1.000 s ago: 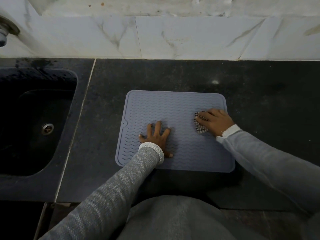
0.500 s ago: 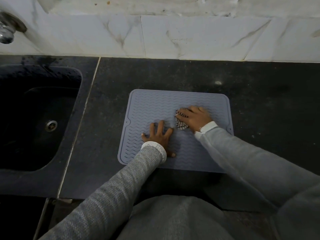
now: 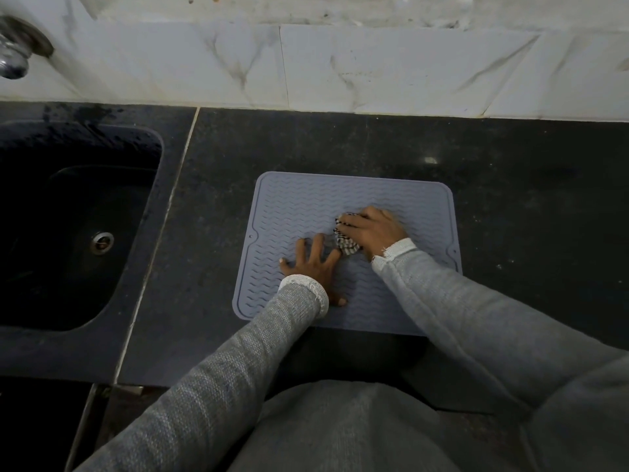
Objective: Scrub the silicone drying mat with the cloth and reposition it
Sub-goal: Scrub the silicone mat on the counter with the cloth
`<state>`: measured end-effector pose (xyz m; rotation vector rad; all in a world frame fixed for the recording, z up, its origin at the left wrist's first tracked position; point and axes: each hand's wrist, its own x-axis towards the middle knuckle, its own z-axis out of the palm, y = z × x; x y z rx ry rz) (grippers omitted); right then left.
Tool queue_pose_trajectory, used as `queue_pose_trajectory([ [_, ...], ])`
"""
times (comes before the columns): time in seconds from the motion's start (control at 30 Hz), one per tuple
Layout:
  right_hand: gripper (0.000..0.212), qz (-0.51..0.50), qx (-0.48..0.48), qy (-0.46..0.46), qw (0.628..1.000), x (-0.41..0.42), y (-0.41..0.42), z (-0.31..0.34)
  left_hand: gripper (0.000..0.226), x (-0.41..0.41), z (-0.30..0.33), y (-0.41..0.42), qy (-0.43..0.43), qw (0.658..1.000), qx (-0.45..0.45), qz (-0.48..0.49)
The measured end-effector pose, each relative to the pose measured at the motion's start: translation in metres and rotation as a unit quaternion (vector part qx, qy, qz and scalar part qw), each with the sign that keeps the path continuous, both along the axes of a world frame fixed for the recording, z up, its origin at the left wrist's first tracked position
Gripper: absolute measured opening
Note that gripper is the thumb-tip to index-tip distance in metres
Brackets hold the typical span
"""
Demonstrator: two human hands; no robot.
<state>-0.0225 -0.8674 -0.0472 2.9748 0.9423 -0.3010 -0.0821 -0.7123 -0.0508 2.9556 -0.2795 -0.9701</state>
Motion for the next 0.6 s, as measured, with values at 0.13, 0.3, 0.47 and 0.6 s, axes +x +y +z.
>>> queue_pose_trajectory([
  [0.13,0.055,-0.013,-0.044,0.000,0.999,-0.006,-0.042,0.001,0.104,0.000,-0.002,0.002,-0.004,1.000,-0.009,-0.007],
  [0.3,0.048,-0.052,-0.017,-0.004,0.999,-0.003,-0.041,0.006,0.104,0.001,-0.004,0.001,-0.005,1.000,-0.003,-0.005],
  [0.47,0.049,-0.018,0.024,-0.010,1.000,0.003,0.012,0.006,0.106,0.002,-0.007,0.000,0.003,1.000,0.005,0.002],
  [0.6,0.054,0.000,-0.047,-0.020,0.999,-0.008,-0.009,0.000,0.103,0.001,-0.008,0.001,-0.001,1.000,-0.004,0.002],
])
